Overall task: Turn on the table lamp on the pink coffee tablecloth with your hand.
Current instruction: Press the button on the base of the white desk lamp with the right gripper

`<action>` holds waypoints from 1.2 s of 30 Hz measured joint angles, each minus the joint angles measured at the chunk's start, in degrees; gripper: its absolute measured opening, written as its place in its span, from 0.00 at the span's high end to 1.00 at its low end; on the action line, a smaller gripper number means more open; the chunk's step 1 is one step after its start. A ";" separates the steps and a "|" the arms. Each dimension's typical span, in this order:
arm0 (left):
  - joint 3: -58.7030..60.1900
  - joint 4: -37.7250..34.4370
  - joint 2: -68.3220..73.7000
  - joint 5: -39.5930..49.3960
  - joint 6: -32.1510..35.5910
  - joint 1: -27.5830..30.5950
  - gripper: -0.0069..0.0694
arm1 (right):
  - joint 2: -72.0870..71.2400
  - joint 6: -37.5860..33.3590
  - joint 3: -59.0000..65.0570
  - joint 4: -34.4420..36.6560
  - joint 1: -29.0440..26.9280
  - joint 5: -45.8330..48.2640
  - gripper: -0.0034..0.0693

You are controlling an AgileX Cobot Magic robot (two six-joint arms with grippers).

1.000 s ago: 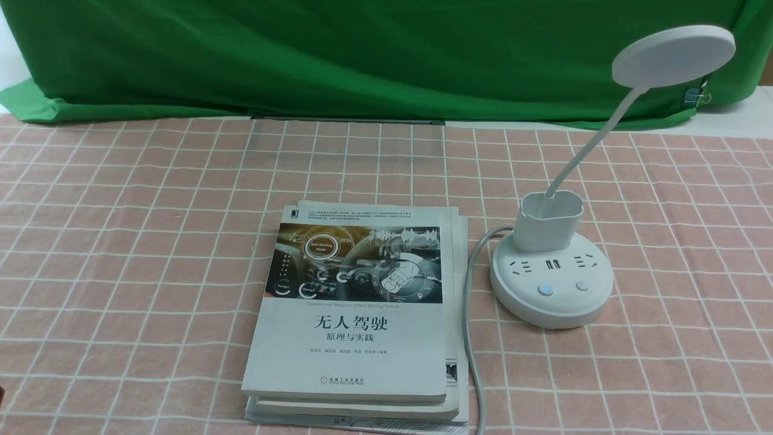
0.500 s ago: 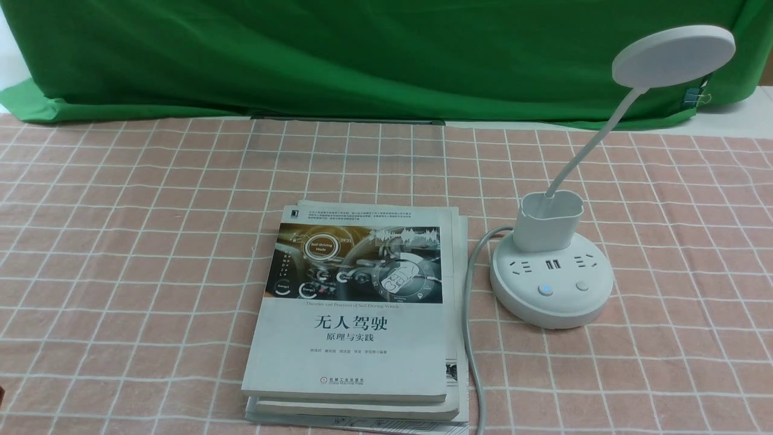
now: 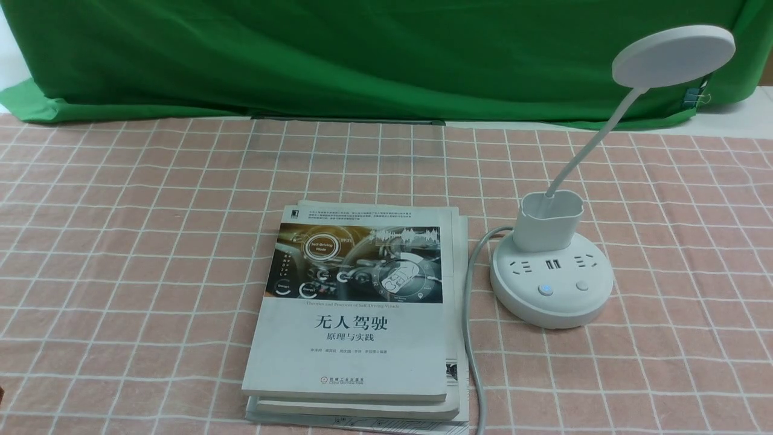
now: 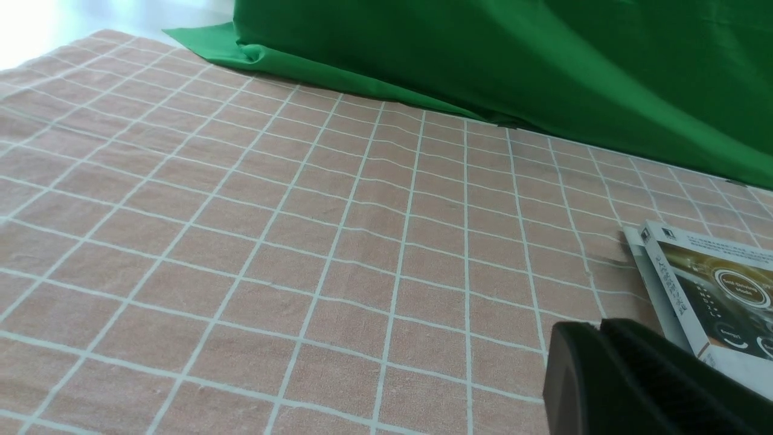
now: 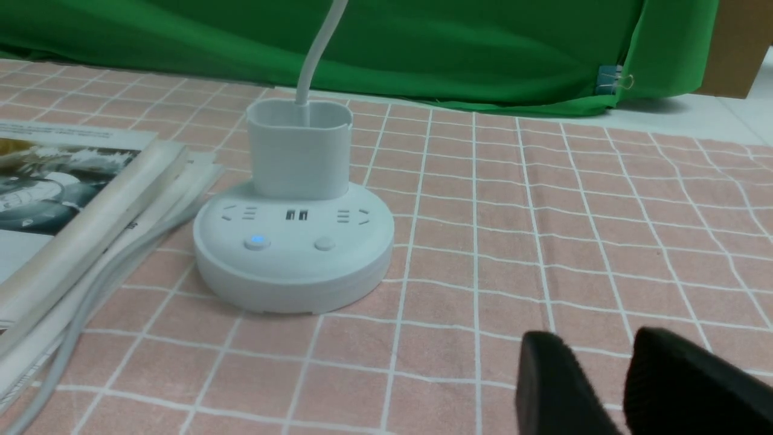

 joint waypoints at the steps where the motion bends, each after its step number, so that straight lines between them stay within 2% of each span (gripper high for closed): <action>1: 0.00 0.00 0.00 0.00 0.00 0.00 0.88 | 0.00 0.00 0.00 0.00 0.00 0.00 0.62; 10: 0.00 0.00 0.00 0.00 0.00 0.00 0.88 | 0.00 0.93 0.00 0.84 0.00 -4.36 0.62; 12: 0.00 0.00 0.00 0.00 0.00 0.00 0.88 | 0.00 4.50 0.00 2.89 0.00 -6.84 0.62; 13: 0.00 0.00 0.00 0.00 0.00 0.00 0.88 | 0.00 9.39 0.00 4.68 0.00 -9.56 0.62; 14: 0.00 0.00 0.00 0.00 0.00 0.00 0.88 | 0.00 10.10 0.00 5.01 0.00 -9.88 0.62; 16: 0.00 0.00 0.00 0.00 0.00 0.00 0.88 | 0.00 19.65 0.00 6.10 0.00 -13.65 0.62; 18: 0.00 0.00 0.00 0.00 0.00 0.00 0.88 | 0.00 24.81 0.00 6.42 0.00 -15.67 0.62; 23: 0.00 0.00 0.00 0.00 0.00 0.00 0.88 | 0.00 27.35 0.00 6.64 0.00 -16.71 0.65; 28: 0.00 0.00 0.00 0.00 -0.05 0.00 0.88 | 4.34 24.48 -5.55 6.71 0.00 -5.94 0.79; 31: 0.00 0.00 0.00 0.00 -0.05 0.00 0.88 | 11.88 17.34 -14.96 6.78 0.00 3.00 0.86; 36: 0.00 0.00 0.00 0.00 -0.05 0.00 0.88 | 29.69 6.94 -30.40 6.78 0.00 22.81 0.88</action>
